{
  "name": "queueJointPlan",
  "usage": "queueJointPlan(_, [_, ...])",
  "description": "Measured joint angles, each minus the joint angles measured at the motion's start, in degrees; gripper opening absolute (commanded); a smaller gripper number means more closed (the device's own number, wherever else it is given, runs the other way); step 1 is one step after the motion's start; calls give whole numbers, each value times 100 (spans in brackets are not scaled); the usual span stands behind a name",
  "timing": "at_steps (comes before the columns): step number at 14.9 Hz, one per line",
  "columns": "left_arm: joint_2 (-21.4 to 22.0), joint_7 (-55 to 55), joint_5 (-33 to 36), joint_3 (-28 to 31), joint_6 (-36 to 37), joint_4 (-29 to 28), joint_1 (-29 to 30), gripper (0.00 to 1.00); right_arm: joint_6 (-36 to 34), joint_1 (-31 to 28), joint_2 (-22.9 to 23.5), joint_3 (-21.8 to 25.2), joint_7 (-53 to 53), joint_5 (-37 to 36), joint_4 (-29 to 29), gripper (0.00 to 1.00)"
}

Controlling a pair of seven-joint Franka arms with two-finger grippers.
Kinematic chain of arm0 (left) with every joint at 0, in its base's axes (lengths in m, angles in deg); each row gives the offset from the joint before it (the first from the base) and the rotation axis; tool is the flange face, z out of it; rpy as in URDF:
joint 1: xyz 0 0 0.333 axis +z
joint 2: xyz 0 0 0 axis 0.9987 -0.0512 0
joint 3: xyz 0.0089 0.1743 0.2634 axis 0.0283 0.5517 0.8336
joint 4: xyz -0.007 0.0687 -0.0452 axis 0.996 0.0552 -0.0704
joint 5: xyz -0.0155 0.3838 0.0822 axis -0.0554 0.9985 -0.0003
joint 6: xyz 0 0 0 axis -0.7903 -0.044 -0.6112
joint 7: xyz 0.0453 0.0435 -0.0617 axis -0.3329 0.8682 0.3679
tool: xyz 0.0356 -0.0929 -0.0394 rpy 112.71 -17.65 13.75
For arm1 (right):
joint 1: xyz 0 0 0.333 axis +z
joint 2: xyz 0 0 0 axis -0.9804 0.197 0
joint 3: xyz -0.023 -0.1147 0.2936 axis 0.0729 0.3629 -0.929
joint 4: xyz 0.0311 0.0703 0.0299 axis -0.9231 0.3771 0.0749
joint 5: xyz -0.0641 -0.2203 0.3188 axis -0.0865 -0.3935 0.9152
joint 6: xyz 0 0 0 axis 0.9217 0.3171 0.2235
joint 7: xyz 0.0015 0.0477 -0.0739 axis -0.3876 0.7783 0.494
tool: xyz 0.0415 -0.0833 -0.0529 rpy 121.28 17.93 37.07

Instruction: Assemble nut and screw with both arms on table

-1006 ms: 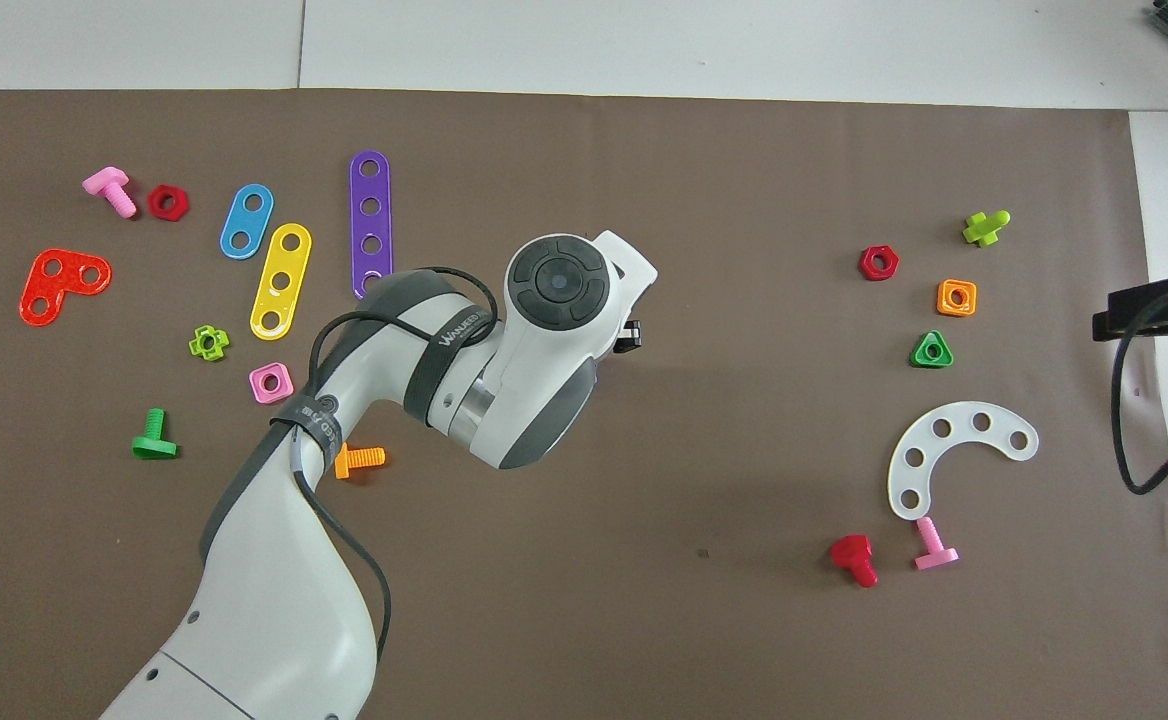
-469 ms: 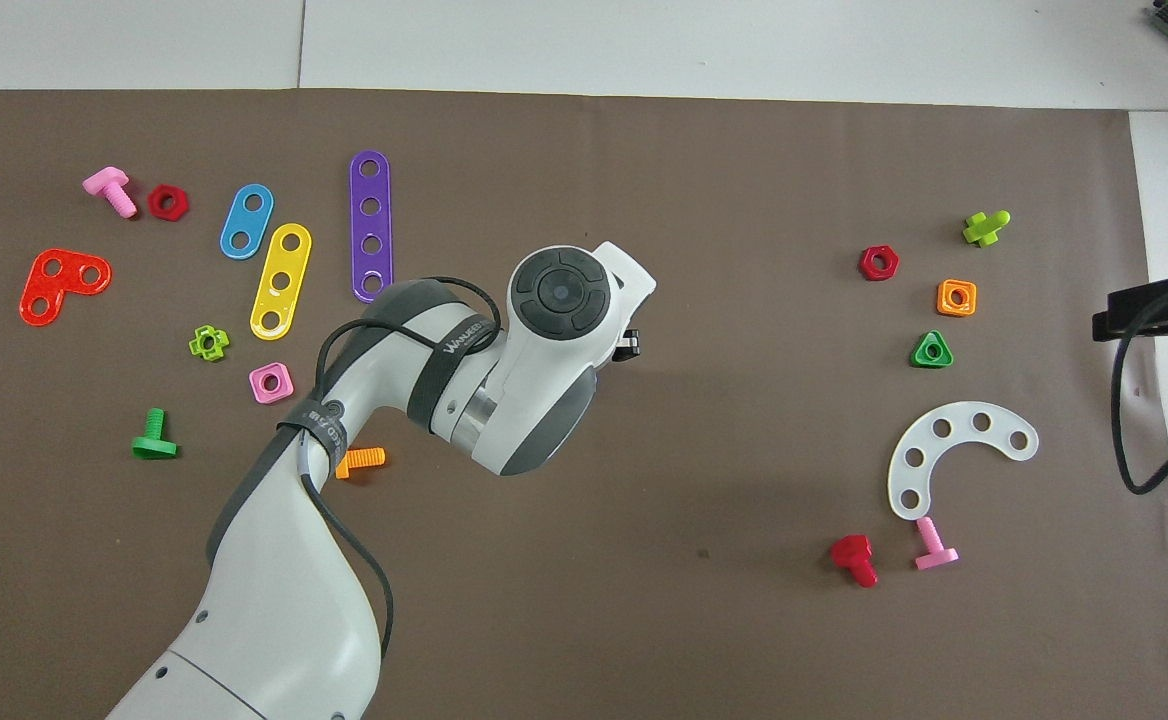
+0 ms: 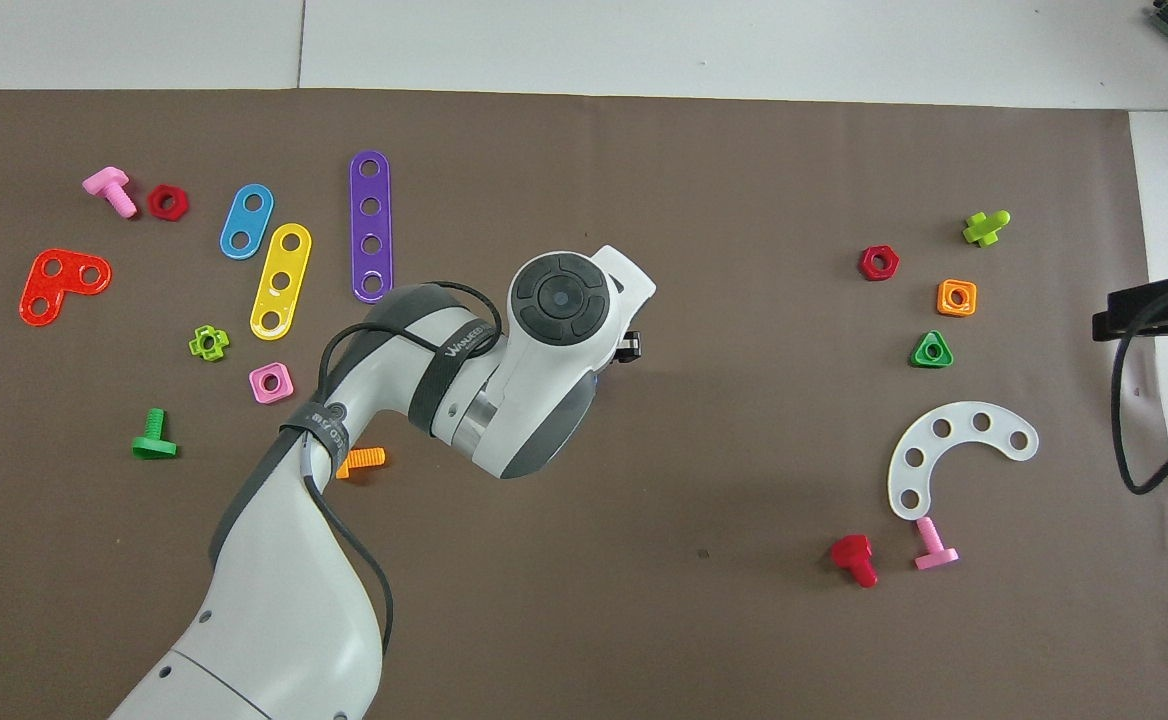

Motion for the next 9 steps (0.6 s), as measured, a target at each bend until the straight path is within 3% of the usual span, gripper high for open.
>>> queueJointPlan(9, [6,2,0,9,0,-6,0,92,0,0,0,0,0,0,0,100])
